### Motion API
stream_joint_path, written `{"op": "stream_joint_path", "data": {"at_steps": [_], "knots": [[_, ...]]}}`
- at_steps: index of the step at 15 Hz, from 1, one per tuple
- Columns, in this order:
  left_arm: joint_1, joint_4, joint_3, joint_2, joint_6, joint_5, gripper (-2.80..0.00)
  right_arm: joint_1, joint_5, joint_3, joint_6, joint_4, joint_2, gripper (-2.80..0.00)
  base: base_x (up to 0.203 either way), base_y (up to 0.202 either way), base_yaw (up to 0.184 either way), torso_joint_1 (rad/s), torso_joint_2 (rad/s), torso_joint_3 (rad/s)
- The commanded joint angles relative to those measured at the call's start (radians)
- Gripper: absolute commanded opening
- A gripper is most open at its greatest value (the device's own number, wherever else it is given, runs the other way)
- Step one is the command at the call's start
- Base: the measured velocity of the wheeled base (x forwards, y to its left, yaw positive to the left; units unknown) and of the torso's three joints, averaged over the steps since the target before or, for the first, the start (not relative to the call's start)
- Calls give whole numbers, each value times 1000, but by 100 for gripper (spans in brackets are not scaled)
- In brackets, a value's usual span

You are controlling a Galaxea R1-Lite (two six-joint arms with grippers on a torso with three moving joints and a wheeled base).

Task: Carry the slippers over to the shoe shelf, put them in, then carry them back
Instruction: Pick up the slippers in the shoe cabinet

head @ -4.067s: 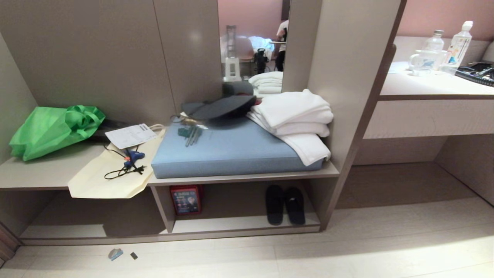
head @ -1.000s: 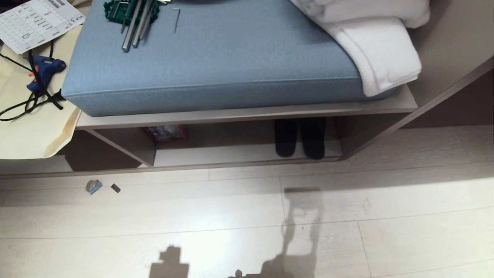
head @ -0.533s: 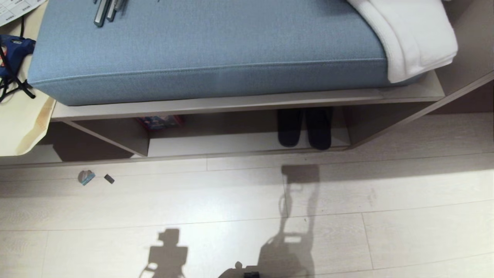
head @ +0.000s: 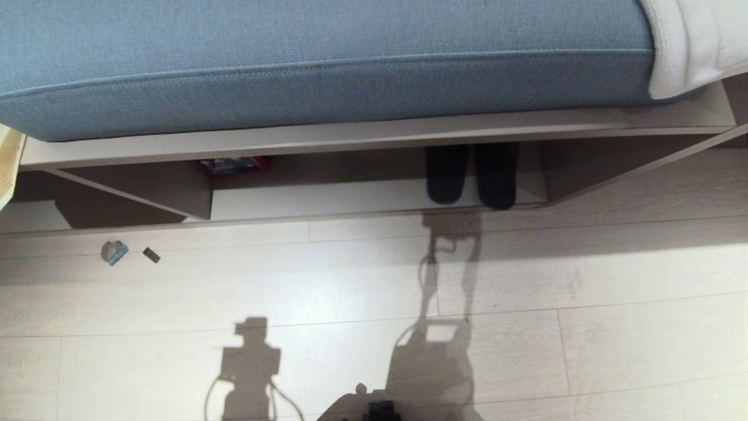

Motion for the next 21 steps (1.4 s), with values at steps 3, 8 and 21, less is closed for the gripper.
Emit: {"op": "stream_joint_path", "data": {"at_steps": [3,8,21], "knots": [[0,0,0,0,0,0,-280,0,0,0,-8,0,1,-280,0,0,0,1,5,-199],[0,0,0,1,0,0,-280,0,1,0,-7,0,1,-280,0,0,0,1,4,-200],[0,0,0,1,0,0,-280,0,1,-2,4,-3,1,-280,0,0,0,2,3,-198]]}}
